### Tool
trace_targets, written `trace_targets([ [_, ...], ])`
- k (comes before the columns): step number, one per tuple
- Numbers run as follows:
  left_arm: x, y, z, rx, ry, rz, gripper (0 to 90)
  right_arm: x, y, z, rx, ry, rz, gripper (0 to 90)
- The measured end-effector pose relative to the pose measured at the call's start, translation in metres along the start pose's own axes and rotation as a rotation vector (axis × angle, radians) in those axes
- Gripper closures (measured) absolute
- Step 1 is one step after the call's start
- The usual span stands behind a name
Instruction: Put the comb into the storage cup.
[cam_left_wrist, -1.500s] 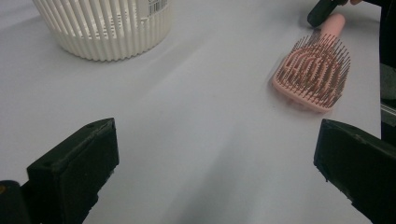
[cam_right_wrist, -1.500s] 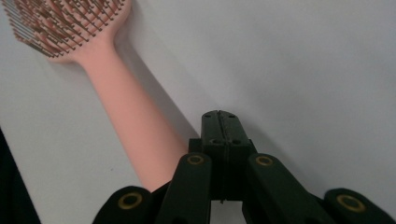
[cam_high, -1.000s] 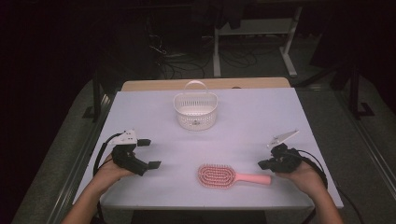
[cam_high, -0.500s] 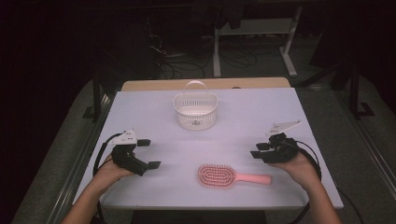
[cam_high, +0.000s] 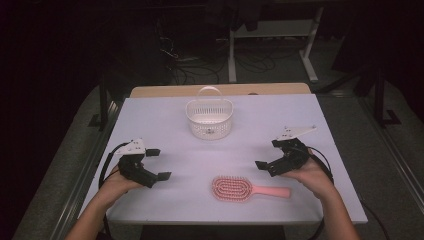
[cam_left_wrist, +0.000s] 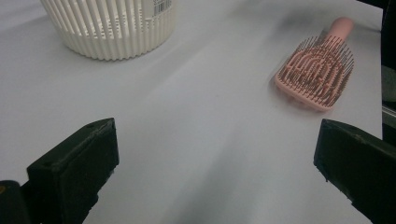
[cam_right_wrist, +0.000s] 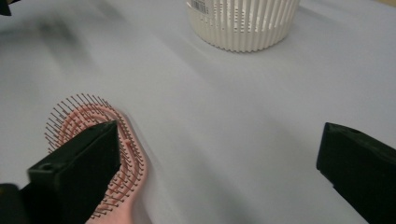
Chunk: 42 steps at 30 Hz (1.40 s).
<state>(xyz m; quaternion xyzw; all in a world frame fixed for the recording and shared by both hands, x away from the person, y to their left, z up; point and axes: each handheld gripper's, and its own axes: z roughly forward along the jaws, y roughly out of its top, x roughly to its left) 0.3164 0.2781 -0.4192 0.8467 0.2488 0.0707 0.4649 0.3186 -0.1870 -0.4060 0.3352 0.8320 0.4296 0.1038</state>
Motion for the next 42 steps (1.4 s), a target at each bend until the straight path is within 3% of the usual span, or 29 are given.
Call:
trace_targets([
  [6,0.000,-0.001,-0.003,-0.005,0.008,-0.004,0.0,-0.002,0.000,-0.002,-0.018,-0.004,-0.005,0.0],
  [23,0.001,-0.002,-0.003,0.000,0.007,-0.003,0.0,-0.001,-0.001,0.000,0.005,0.011,-0.023,0.0],
  [33,0.000,-0.002,-0.002,0.001,0.005,-0.001,0.0,0.002,0.001,0.001,0.012,0.070,-0.029,0.0],
  [42,0.000,-0.002,-0.003,0.001,0.006,0.000,0.0,0.010,0.004,0.001,-0.002,0.084,-0.059,0.0],
])
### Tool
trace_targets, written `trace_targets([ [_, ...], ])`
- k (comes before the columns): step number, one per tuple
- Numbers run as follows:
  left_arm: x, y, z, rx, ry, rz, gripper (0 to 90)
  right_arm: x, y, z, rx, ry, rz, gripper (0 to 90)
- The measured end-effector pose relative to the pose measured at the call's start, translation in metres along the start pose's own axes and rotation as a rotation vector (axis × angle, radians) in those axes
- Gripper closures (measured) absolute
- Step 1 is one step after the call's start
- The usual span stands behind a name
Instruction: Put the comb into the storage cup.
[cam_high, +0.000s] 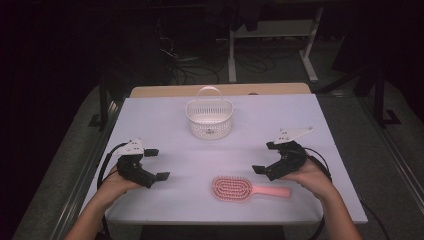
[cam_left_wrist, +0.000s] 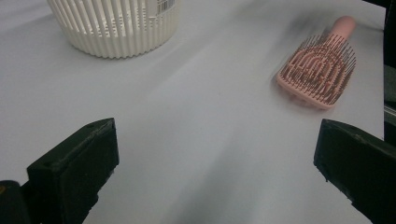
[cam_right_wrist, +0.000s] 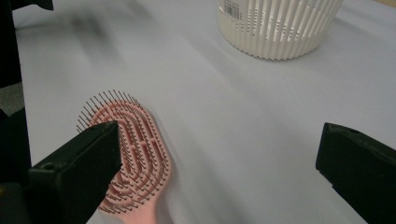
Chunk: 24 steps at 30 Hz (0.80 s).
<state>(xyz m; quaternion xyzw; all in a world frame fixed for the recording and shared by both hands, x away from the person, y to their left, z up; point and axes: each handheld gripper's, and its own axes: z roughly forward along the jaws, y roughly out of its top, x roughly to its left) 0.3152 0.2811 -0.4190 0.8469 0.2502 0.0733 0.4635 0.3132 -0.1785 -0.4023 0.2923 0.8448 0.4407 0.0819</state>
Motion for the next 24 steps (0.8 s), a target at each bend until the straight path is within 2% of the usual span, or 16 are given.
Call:
trace_targets([
  [14,0.000,0.000,0.000,0.002,0.000,0.001,0.0,0.008,0.008,0.009,0.004,0.044,-0.014,0.0],
  [24,0.000,0.000,0.001,-0.001,0.002,-0.005,0.0,0.012,0.017,0.012,-0.019,0.073,-0.028,0.0],
])
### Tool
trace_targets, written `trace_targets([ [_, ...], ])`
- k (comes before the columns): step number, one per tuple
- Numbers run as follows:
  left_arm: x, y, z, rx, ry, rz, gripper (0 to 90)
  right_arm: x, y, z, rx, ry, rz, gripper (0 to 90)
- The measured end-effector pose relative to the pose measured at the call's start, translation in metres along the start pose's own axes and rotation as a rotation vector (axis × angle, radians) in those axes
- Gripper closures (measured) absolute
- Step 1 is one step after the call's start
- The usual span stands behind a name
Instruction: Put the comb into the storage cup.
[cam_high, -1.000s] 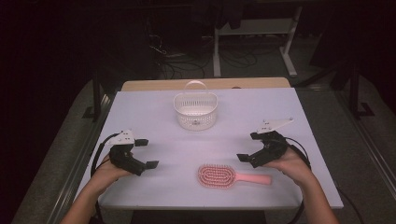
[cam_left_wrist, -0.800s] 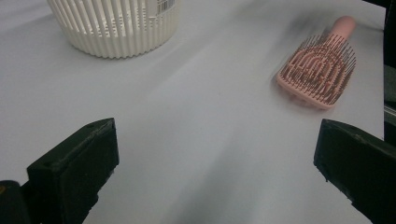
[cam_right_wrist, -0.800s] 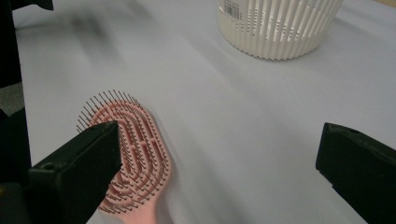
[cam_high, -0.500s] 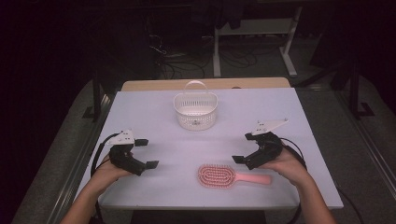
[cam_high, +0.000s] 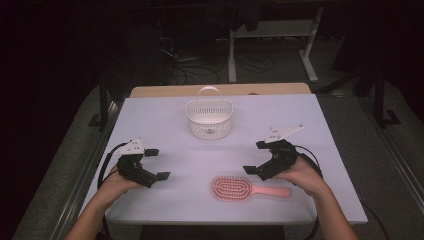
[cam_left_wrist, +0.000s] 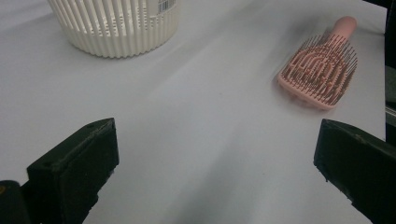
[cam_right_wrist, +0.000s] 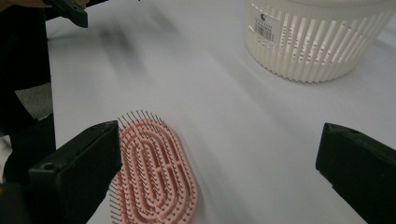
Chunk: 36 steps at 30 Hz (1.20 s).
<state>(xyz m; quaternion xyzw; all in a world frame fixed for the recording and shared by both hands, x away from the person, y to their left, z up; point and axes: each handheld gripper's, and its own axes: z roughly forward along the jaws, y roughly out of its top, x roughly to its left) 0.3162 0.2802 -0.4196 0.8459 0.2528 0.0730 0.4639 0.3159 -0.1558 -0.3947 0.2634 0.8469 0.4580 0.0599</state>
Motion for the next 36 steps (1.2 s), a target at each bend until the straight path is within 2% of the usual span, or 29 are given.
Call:
trace_targets([
  [8,-0.001,0.000,-0.001,-0.005,0.001,0.001,0.0,0.000,0.015,0.013,0.020,0.031,-0.043,0.0],
  [10,0.000,0.000,-0.001,-0.005,0.001,0.002,0.0,0.000,0.015,0.014,0.013,0.041,-0.047,0.0],
  [12,0.000,0.000,-0.002,-0.005,0.001,0.003,0.0,0.000,0.015,0.015,0.031,0.045,-0.056,0.0],
  [25,0.000,0.000,-0.002,-0.004,0.000,0.004,0.0,-0.001,0.012,0.009,0.066,0.064,-0.090,0.0],
  [36,0.000,0.000,-0.001,-0.001,-0.002,0.001,0.0,0.003,0.014,0.002,0.100,0.091,-0.148,0.0],
])
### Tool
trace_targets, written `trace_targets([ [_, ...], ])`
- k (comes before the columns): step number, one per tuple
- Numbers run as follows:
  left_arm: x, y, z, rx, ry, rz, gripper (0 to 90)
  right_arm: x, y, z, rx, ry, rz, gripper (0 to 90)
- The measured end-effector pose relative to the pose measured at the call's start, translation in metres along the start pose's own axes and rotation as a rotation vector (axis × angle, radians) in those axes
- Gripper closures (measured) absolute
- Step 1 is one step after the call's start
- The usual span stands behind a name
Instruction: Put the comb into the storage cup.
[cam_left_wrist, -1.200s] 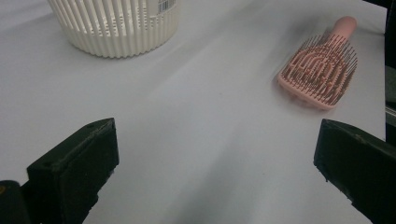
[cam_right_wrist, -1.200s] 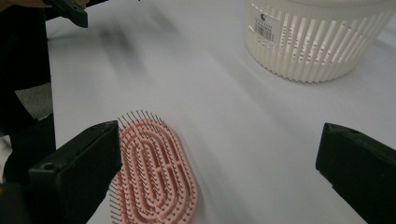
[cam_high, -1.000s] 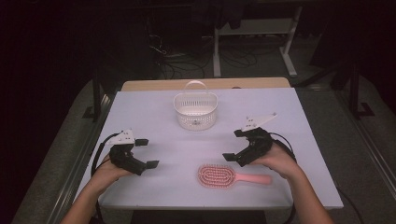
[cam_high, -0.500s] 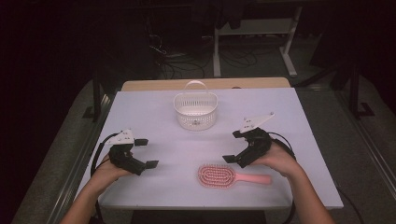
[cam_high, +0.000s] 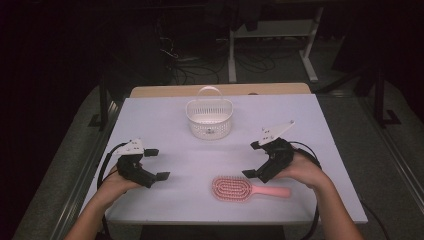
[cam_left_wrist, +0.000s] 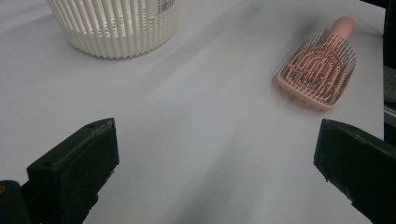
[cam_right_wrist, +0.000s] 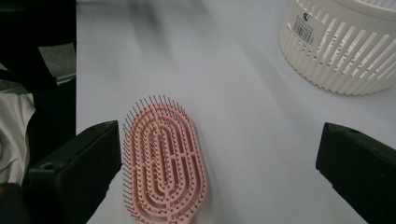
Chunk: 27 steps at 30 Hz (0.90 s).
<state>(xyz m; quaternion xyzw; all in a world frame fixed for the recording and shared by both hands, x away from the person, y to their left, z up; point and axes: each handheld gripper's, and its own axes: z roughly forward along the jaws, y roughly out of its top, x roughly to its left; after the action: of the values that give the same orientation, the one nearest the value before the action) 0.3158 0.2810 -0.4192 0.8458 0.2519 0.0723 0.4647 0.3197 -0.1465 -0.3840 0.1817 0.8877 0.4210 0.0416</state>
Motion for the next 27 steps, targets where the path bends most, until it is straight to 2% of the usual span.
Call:
trace_targets([
  [11,-0.0002,0.0001,-0.0002,0.000,0.003,0.002,0.0,0.0015,0.0004,-0.0050,0.090,0.013,-0.043,0.0],
  [27,-0.0006,0.0001,0.0002,-0.001,0.000,0.000,0.0,0.0038,0.0018,-0.0044,0.177,0.026,-0.081,0.0],
])
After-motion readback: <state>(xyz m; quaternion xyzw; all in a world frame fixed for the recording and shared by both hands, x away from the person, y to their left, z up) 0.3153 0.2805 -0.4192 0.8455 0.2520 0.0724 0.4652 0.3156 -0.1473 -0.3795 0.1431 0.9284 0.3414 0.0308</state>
